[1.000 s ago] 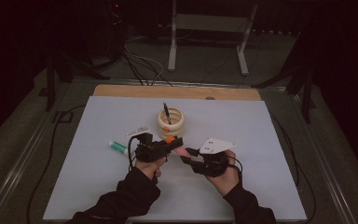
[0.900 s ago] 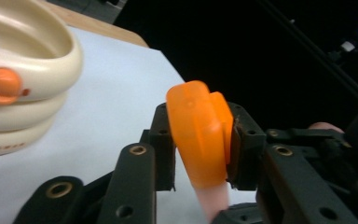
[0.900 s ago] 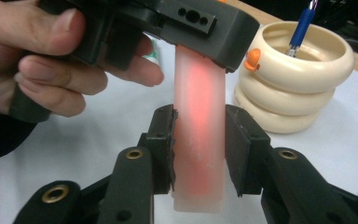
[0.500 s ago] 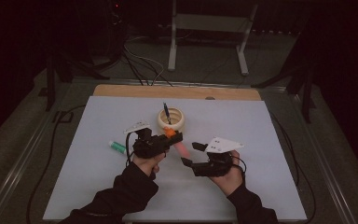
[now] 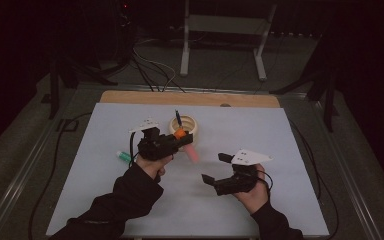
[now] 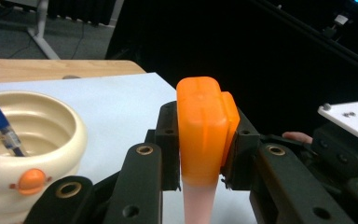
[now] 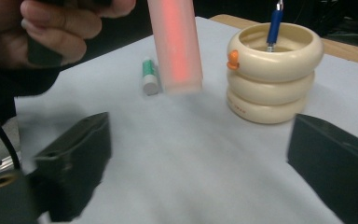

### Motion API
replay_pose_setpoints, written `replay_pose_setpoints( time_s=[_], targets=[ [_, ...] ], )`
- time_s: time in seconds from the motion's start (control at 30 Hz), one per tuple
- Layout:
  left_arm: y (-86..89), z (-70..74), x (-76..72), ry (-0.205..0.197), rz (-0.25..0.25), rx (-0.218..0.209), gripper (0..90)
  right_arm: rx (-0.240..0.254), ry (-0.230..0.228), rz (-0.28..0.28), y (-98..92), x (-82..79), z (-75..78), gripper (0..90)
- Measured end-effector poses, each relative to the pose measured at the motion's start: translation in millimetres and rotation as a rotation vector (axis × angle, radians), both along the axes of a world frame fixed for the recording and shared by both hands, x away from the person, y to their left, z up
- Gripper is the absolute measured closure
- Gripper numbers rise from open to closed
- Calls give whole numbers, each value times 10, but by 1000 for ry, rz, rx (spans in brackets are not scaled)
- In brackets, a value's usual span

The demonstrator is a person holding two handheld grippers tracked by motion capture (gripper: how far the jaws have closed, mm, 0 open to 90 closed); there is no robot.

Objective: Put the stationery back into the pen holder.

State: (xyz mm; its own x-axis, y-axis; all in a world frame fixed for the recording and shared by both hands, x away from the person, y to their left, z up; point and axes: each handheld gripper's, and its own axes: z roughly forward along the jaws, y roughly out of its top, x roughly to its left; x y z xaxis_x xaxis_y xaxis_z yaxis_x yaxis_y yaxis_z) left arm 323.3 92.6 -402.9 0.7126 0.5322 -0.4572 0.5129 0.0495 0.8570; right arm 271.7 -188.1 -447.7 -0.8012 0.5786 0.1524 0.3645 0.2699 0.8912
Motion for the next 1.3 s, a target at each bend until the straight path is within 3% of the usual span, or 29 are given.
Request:
replay_pose_setpoints(
  time_s=[0.43, 0.47, 0.9, 1.3],
  targets=[
    [82, 230, 190, -55, 30, 58, 726, 26, 9, -27, -184, -33, -24, 14],
    [88, 260, 214, -74, 37, 73, 726, 34, 6, -27, -196, -33, -26, 14],
    [57, 366, 423, -115, 64, 106, 726, 53, 17, -21, -231, -19, -25, 15],
    [-16, 471, 648, -154, 53, 152, 726, 53, 6, -29, -246, -18, -27, 16]
  ],
)
